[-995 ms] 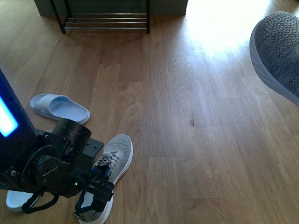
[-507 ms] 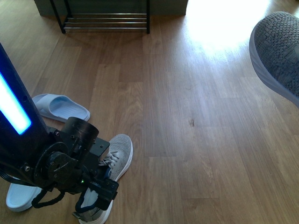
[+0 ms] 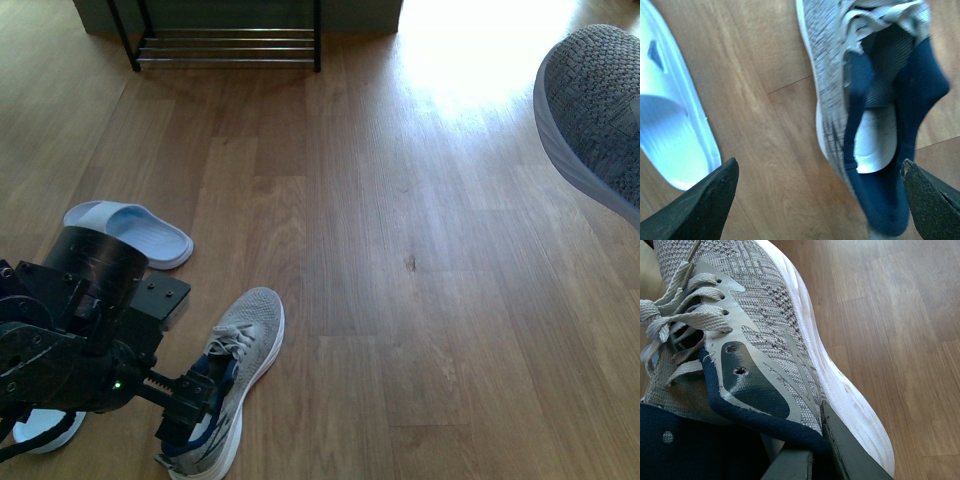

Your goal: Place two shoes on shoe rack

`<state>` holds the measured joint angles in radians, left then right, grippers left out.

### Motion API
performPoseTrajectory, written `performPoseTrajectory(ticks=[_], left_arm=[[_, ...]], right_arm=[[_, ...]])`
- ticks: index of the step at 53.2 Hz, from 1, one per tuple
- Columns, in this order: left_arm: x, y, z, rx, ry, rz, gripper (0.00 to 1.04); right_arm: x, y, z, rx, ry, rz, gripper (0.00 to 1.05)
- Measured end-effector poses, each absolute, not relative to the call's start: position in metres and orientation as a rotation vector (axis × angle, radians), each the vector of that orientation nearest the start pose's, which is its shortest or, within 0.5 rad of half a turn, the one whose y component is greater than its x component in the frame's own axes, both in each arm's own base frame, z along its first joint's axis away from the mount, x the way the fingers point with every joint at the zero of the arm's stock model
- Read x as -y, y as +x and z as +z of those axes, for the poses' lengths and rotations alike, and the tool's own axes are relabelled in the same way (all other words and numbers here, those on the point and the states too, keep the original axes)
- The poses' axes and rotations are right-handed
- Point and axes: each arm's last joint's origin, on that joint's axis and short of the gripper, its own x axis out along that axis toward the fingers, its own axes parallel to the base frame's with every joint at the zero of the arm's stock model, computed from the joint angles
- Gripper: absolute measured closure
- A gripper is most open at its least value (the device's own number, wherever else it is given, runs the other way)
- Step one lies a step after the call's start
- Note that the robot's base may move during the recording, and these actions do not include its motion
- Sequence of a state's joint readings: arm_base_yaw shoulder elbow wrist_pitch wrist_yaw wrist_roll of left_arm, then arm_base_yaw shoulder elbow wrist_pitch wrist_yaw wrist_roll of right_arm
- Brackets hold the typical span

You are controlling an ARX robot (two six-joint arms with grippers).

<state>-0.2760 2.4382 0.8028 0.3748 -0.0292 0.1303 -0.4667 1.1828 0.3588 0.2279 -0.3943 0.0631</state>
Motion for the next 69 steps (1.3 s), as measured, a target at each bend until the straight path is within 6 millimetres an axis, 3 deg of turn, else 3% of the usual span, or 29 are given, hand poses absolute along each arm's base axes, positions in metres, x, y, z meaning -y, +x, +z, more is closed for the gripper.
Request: performPoseTrajectory(ticks=[18, 50, 59, 69], left_arm=[[0.06, 0.292, -0.081, -1.276, 0.318, -0.22, 0.09], [0.085, 0.322, -0.108, -1.307, 0.348, -0.323, 0.09], [0.095, 0.323, -0.109, -1.308, 0.359, -0.377, 0.09], [0.093, 0.323, -0.101, -1.292, 0.365, -0.396, 0.09]], right_arm=[[0.084, 0.191, 0.156, -0.54, 0.31, -0.088, 1.04], [0.084, 0.191, 0.156, -0.54, 0.31, -0.088, 1.04], [0.084, 0.191, 0.156, -0.54, 0.31, -0.088, 1.04], [0.084, 0.191, 0.156, -0.54, 0.31, -0.088, 1.04]])
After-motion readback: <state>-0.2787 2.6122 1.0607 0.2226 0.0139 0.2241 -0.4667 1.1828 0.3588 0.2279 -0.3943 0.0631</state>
